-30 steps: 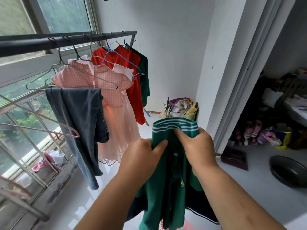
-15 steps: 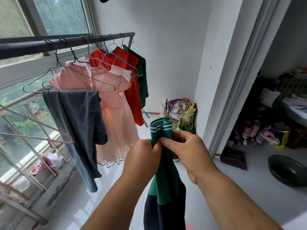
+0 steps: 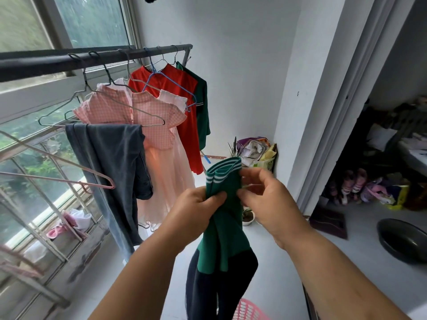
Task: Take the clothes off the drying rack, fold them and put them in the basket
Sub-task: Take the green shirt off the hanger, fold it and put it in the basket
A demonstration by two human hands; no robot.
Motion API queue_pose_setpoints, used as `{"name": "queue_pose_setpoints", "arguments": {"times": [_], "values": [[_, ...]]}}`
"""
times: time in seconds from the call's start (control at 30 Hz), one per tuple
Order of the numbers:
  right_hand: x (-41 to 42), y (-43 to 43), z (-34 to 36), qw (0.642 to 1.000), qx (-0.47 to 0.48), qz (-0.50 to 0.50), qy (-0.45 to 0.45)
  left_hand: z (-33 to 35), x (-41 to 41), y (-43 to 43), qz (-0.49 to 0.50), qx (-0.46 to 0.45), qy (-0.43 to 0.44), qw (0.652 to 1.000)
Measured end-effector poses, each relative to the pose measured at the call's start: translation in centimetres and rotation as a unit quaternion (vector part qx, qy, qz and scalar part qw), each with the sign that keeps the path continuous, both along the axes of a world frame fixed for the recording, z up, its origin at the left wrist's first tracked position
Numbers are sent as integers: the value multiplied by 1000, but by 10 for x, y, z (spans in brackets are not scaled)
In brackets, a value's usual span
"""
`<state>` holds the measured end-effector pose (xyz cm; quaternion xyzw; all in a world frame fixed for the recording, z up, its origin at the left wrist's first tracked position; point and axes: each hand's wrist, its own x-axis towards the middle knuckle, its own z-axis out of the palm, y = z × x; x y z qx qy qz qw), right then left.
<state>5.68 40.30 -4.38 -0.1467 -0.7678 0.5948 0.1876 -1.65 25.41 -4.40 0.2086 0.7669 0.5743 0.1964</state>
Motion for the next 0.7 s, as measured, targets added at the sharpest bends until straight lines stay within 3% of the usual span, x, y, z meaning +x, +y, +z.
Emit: {"name": "queue_pose_setpoints", "arguments": {"times": [0.07, 0.2, 0.4, 0.57, 0.7], "values": [[0, 7, -2, 1000, -1, 22, -17, 0, -2, -2, -27, 17, -12, 999], [1, 11, 0, 982, -125, 141, -6, 3, -5, -5, -80, 46, -13, 996], [1, 0, 3, 997, -56, 47, 20, -13, -9, -7, -39, 68, 31, 996], [2, 4, 10, 994, -96, 10, 50, -44, -9, -15, -27, -11, 56, 998], [5, 7, 16, 992, -117, 6, 57, -68, 3, -15, 59, -47, 119, 990]]}}
